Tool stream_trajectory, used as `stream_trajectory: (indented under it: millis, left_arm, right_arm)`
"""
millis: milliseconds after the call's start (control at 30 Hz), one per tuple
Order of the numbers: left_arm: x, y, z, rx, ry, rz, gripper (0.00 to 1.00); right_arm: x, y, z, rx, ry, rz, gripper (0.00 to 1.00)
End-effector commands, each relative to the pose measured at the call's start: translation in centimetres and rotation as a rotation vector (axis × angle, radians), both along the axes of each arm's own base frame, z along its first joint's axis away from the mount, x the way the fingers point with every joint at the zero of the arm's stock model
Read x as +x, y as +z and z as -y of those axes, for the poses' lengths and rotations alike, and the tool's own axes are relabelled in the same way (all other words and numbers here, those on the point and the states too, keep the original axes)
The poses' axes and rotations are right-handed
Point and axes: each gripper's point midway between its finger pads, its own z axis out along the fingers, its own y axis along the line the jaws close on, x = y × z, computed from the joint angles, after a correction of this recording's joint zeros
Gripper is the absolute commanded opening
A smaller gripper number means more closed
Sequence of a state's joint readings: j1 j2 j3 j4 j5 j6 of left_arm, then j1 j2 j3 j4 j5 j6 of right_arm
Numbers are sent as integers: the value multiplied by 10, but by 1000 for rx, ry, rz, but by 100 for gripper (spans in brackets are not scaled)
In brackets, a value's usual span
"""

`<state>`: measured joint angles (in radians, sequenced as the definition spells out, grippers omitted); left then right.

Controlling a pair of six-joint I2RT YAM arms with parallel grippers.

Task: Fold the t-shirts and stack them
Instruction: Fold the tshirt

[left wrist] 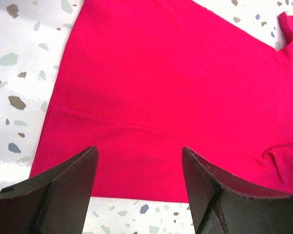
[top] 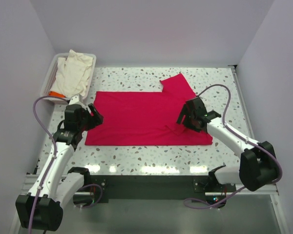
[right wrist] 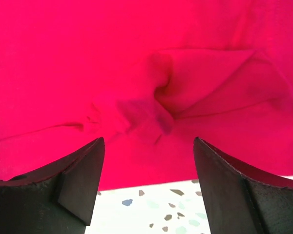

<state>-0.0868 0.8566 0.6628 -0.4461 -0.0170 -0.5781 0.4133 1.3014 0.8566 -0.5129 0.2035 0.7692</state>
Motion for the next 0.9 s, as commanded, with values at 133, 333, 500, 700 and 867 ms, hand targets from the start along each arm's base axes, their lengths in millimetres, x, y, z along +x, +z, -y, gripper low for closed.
stream_trajectory:
  millis: [133,333,500,700,867]
  left_arm:
    - [15,20,11,20,-103,102,74]
    - [15,19,13,14,-115,103,74]
    - [15,20,14,14,-117,105,74]
    - [13,20,13,15,-118,107,74]
    - [12,19,13,17,-119,107,74]
  right_arm:
    - [21,-18,-12,27,-51,51,79]
    - [35,-24,-24,61,-48,54,80]
    - [47,-29,-35,77,-49,30,80]
    - [69,-10,-41,86,-63,68,82]
    - [91,6,-47,109,-69,95,83]
